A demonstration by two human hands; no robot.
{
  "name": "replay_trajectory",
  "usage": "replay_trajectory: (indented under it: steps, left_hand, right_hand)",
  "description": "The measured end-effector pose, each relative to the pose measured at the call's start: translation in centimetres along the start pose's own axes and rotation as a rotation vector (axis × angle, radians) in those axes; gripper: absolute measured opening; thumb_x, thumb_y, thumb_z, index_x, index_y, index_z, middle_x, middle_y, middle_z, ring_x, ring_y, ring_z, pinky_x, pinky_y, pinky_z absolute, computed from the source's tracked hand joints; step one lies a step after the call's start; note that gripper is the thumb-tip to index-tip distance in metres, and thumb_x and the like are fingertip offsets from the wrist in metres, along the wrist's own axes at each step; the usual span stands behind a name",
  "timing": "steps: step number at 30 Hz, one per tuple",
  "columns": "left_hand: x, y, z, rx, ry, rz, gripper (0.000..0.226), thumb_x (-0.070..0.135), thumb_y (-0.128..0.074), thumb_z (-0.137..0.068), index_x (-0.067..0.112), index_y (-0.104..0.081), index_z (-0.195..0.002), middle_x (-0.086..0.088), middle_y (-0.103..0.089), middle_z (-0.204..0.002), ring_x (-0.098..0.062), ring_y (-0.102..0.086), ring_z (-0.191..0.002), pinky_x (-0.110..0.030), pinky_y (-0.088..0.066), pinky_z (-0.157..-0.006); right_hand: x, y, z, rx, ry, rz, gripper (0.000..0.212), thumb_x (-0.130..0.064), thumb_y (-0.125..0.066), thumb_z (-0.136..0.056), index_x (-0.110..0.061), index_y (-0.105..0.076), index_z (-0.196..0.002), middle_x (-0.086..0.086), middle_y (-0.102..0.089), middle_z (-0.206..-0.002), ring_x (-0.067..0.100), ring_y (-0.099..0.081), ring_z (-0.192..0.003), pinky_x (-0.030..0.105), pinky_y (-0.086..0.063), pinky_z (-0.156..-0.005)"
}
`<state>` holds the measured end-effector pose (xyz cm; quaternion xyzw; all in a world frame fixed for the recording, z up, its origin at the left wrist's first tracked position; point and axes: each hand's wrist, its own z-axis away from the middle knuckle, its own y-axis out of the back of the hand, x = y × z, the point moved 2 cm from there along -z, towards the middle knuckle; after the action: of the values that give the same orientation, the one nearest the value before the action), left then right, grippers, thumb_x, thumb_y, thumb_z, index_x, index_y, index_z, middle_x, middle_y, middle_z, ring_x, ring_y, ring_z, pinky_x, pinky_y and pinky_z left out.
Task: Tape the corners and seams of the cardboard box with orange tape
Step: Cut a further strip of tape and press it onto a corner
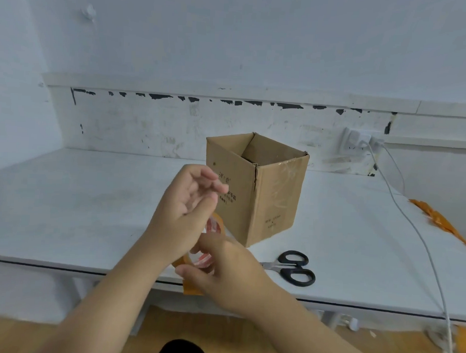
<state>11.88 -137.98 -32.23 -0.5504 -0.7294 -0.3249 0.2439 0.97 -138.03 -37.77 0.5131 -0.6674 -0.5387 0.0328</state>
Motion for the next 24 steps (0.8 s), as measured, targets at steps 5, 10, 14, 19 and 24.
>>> replay_trajectory:
  steps: [5,10,14,19,24]
  left_hand:
    - [-1.2,2.2,3.2,0.414,0.012,0.128,0.023,0.018,-0.058,-0.080,0.039,-0.058,-0.090,0.007,-0.063,-0.089,-0.013,-0.061,-0.088,-0.020,-0.050,-0.078]
    - [-6.2,2.4,12.0,0.741,0.531,0.099,0.034,0.010,-0.061,-0.084,0.043,-0.055,-0.076,0.010,-0.055,-0.075,-0.021,-0.049,-0.071,-0.030,-0.041,-0.063]
    - [-9.4,0.2,15.3,0.456,0.956,0.019,0.019,0.033,-0.062,-0.088,0.031,-0.054,-0.106,0.006,-0.062,-0.098,-0.017,-0.061,-0.089,-0.032,-0.048,-0.069]
    - [-9.2,-1.9,15.2,0.224,1.002,0.113,0.042,0.064,-0.057,-0.069,0.031,-0.069,-0.091,0.009,-0.075,-0.087,-0.013,-0.069,-0.076,-0.031,-0.045,-0.065]
    - [-8.5,-1.8,14.4,0.299,0.885,0.160,0.035,0.063,-0.055,-0.077,0.034,-0.074,-0.078,-0.003,-0.075,-0.079,-0.009,-0.059,-0.058,-0.031,-0.040,-0.058]
  right_hand:
    - [1.1,0.1,0.1,0.037,-0.132,-0.090,0.025,-0.042,-0.054,-0.089,-0.020,-0.054,-0.077,-0.004,-0.060,-0.071,0.015,-0.057,-0.068,0.041,-0.053,-0.066]
    - [2.1,0.0,0.5,0.027,-0.237,-0.217,0.018,-0.046,-0.054,-0.089,-0.028,-0.055,-0.085,-0.006,-0.063,-0.081,0.011,-0.061,-0.076,0.036,-0.057,-0.072]
    - [2.3,-0.2,0.5,-0.013,-0.258,-0.223,0.022,-0.048,-0.051,-0.091,-0.027,-0.058,-0.096,-0.007,-0.067,-0.092,0.012,-0.064,-0.086,0.040,-0.056,-0.080]
    - [2.3,-0.2,0.7,0.006,-0.238,-0.235,0.019,-0.041,-0.052,-0.092,-0.023,-0.057,-0.093,-0.005,-0.066,-0.088,0.015,-0.063,-0.084,0.043,-0.055,-0.078]
    - [2.4,-0.1,0.7,-0.026,-0.242,-0.227,0.019,-0.039,-0.054,-0.091,-0.022,-0.060,-0.094,-0.005,-0.068,-0.090,0.014,-0.064,-0.086,0.041,-0.054,-0.080]
